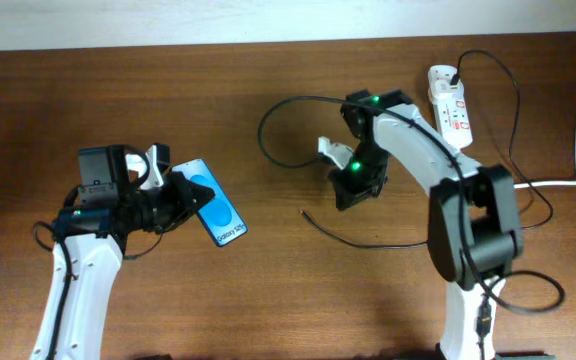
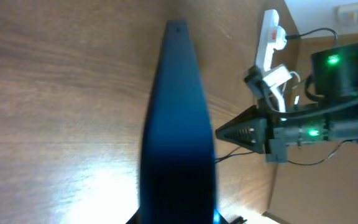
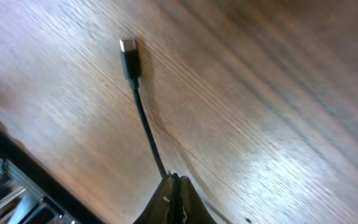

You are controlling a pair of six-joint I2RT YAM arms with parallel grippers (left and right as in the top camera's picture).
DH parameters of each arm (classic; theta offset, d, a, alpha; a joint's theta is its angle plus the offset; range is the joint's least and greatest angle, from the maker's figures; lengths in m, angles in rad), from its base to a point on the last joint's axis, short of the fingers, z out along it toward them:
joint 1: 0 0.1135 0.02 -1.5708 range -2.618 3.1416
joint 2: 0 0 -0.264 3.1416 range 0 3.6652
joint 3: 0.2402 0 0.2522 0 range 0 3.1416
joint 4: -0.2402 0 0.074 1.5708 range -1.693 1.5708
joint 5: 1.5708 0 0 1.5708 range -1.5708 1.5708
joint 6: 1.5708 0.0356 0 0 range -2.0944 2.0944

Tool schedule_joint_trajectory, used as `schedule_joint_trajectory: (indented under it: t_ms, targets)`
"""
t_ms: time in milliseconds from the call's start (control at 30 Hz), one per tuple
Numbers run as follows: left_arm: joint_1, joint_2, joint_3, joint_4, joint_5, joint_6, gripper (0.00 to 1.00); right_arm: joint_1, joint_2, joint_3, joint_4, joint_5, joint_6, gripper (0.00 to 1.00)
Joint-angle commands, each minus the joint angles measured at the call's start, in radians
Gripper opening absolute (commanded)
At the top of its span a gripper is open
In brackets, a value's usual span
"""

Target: Plug charger to phone and switch on socket

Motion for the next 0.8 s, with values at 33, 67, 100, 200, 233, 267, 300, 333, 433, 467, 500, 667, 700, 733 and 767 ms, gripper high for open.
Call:
schedule_joint_trajectory:
  t_ms: [33,67,100,200,233,267,300,333,433,467,500,667,700,733,767]
  targets:
    - [-0.031,0.0,0.03,0.06,0.03,-0.006,0.08,-0.007,-0.023,0.001,0.026,0.023,0.006,0.09]
    - [-0.034,0.0,0.03,0.065,0.025,-0.006,0.09,-0.008,-0.024,0.001,0.028,0.023,0.006,0.11]
    - [-0.035,0.0,0.03,0.066,0.007,-0.006,0.09,-0.008,-0.024,0.001,0.029,0.023,0.006,0.19]
    - [-0.035,0.0,0.03,0.066,-0.018,-0.005,0.09,-0.007,-0.023,0.001,0.024,0.023,0.006,0.53]
    - [-0.035,0.0,0.03,0.065,-0.02,-0.005,0.09,-0.007,-0.024,0.001,0.02,0.022,0.006,0.6]
    - [-0.034,0.0,0.03,0.066,-0.02,-0.005,0.09,-0.007,-0.023,0.001,0.018,0.022,0.006,0.71]
    - [-0.034,0.0,0.03,0.067,-0.02,-0.005,0.1,-0.007,-0.023,0.001,0.019,0.023,0.005,0.98]
    - [-0.034,0.0,0.03,0.067,-0.02,-0.005,0.11,-0.007,-0.023,0.0,0.029,0.023,0.005,0.98]
    - [-0.034,0.0,0.03,0.067,-0.02,-0.005,0.1,-0.008,-0.026,0.014,0.002,0.022,0.005,1.0]
    - [-0.034,0.0,0.03,0.067,-0.02,-0.001,0.11,-0.008,-0.029,0.035,-0.042,0.022,0.005,0.9]
    - [-0.034,0.0,0.031,0.065,-0.02,-0.001,0.1,-0.007,-0.037,0.055,-0.076,0.018,0.005,0.86]
    - [-0.033,0.0,0.031,0.057,-0.019,0.001,0.1,0.015,-0.156,0.09,-0.151,0.024,0.005,0.85]
    - [-0.028,0.0,0.031,0.054,-0.019,0.002,0.09,0.022,-0.167,0.09,-0.146,0.032,0.005,0.85]
    - [-0.014,0.0,0.031,0.039,-0.019,0.002,0.09,0.033,-0.175,0.09,-0.133,0.047,0.005,0.85]
    - [0.004,0.0,0.031,0.024,-0.019,0.002,0.09,0.037,-0.175,0.088,-0.114,0.044,0.006,0.99]
